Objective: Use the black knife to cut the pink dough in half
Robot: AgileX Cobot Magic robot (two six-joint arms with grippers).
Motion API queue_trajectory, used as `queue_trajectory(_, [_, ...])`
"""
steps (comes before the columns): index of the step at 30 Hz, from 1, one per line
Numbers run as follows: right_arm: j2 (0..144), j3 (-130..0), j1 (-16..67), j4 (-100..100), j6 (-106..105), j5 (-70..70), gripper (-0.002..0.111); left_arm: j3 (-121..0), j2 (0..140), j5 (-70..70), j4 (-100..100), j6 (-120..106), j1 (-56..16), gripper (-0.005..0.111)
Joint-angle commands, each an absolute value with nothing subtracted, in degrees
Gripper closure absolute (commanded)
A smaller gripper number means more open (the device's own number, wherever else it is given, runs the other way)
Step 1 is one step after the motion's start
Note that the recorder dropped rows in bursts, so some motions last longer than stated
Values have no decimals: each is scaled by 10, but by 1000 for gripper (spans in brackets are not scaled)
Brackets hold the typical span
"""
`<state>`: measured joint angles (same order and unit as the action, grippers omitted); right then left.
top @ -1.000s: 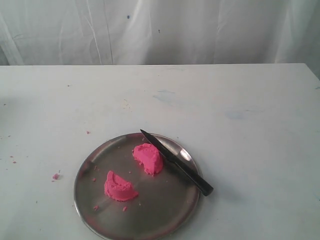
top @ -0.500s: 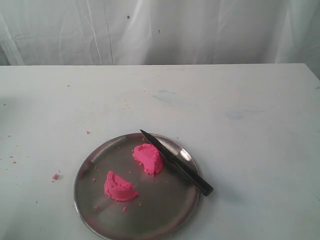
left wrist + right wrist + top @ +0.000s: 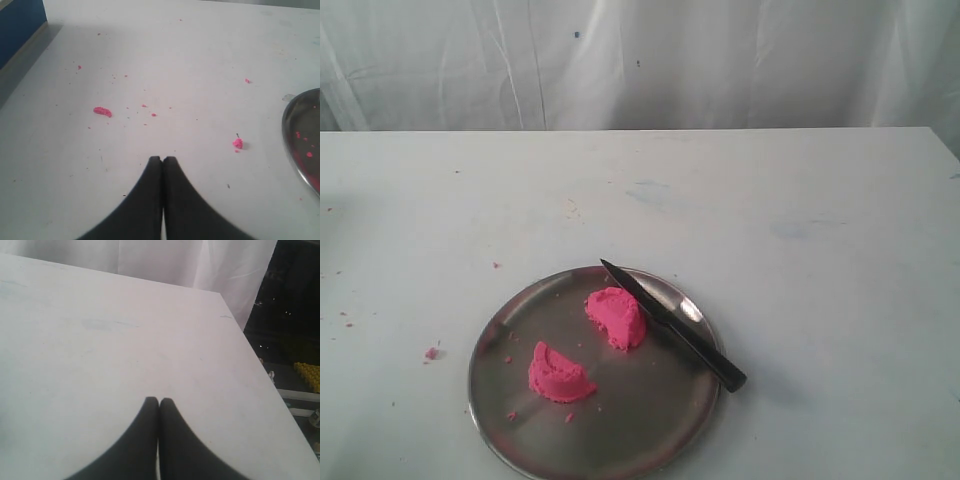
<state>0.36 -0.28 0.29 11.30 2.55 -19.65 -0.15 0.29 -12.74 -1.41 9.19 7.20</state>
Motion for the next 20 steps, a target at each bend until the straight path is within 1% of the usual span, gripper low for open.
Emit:
queue_trajectory(1, [0, 0, 0, 114, 24, -193, 108, 0, 0, -121, -19, 89, 73, 107])
queue_trajectory(20, [0, 0, 0, 114, 24, -193, 108, 0, 0, -125, -17, 89, 73, 107])
